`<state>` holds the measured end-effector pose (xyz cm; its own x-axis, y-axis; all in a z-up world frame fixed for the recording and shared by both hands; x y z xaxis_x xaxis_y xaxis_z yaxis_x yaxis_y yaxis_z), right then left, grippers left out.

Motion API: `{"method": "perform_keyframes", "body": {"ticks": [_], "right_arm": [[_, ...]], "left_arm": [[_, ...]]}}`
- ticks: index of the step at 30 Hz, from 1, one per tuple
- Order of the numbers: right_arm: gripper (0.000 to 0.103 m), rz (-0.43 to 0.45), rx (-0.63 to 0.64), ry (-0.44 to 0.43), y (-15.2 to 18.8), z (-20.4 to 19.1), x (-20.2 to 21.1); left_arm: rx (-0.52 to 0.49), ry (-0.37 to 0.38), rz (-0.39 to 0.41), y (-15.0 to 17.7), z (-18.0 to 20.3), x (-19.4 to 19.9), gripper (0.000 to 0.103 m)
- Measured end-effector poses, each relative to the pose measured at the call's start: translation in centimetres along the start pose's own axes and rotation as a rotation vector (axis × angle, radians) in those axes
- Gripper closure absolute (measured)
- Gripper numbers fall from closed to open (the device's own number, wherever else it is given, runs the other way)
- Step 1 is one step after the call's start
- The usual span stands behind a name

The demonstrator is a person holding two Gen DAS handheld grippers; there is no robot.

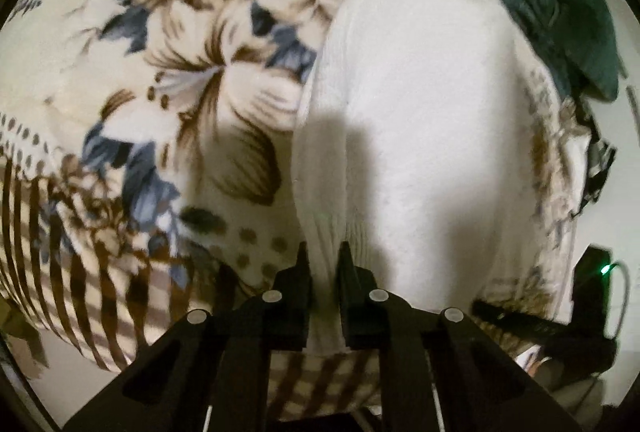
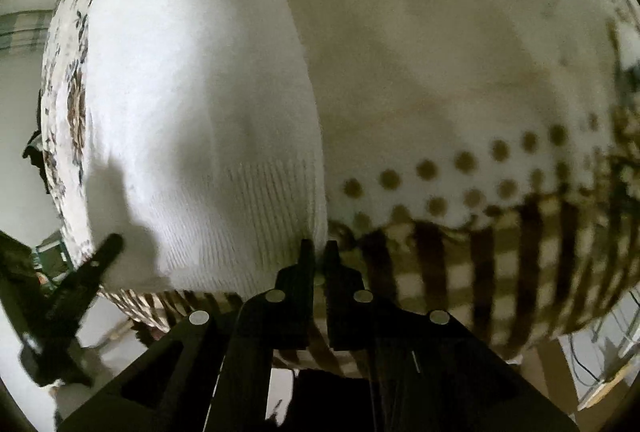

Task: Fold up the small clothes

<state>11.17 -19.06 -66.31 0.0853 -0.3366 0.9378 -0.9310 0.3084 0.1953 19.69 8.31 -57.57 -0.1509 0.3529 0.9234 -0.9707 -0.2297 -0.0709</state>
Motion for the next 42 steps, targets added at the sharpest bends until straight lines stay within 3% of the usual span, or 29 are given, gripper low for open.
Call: {"method": "perform_keyframes", "body": {"ticks": [5,9,12,15,18,20,24,26,28,30,31,32,34,37,42], "right_arm": [[0.100,0.030,0.021,0.006,1.4,0.0,2.4],[0.100,0.003,0.065,0.009,2.6,-0.8,3.6],[0.100,-0.005,0.137,0.040,3.5,-1.8,3.6],[0.099,-0.065,0.122,0.023,3.2,-1.1,1.5],[0.089,-0.071,0.084,-0.004,2.4,-0.2,1.2],[0.054,-0.036,0.095,-0.034,2.1,-0.5,2.1],[0.054,-0.132,-0.125,-0.352,3.0,-1.6,1.1],[0.054,-0.158,-0.245,-0.409,2.9,-1.3,-0.7],[0.054,-0.120,-0.348,-0.459,2.3,-0.9,-2.2],[0.056,-0.075,-0.452,-0.503,1.7,-0.3,-3.3],[0.074,-0.061,-0.491,-0.521,1.6,-0.1,-3.7],[0.100,-0.050,-0.531,-0.527,1.5,0.2,-4.0],[0.100,-0.033,-0.542,-0.524,1.6,0.3,-3.9],[0.100,0.001,-0.461,-0.483,2.2,-0.1,-2.1],[0.101,-0.008,-0.360,-0.448,3.9,-1.3,-0.6]], "left_arm": [[0.033,0.054,0.023,-0.7,0.5,1.9,0.094],[0.072,0.066,0.015,-1.6,-0.7,2.1,0.094],[0.079,0.021,-0.039,-1.2,-3.0,0.3,0.094],[0.125,0.046,-0.113,-0.2,-4.4,-1.4,0.089],[0.143,0.029,-0.125,0.7,-4.9,-0.6,0.080],[0.157,0.014,-0.124,1.3,-5.1,0.2,0.069],[0.302,0.098,-0.106,2.7,-5.4,1.1,0.064],[0.376,0.163,-0.123,3.4,-5.2,0.5,0.063],[0.462,0.225,-0.156,4.1,-4.9,-0.7,0.063],[0.523,0.265,-0.168,4.6,-4.6,-1.7,0.063],[0.537,0.276,-0.171,4.7,-4.4,-1.9,0.063],[0.554,0.289,-0.180,4.9,-4.2,-2.3,0.063],[0.581,0.316,-0.202,5.5,-3.7,-3.0,0.060],[0.620,0.364,-0.227,5.8,-3.2,-3.6,0.045],[0.653,0.428,-0.223,5.7,-2.2,-5.1,0.045]]}}
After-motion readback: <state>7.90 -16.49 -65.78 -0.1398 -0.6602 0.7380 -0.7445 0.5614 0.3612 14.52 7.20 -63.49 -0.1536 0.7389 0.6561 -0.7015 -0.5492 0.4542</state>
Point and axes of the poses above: each gripper's, at about its wrist camera, not at the fingertips, and x roughly against the way its jaws point, z to its right, y to its underside, the point moved 7 cm from there along -x, roughly the way its jaws point, and after that the axes turned 1 degree about -x, right-handed, at the moved point
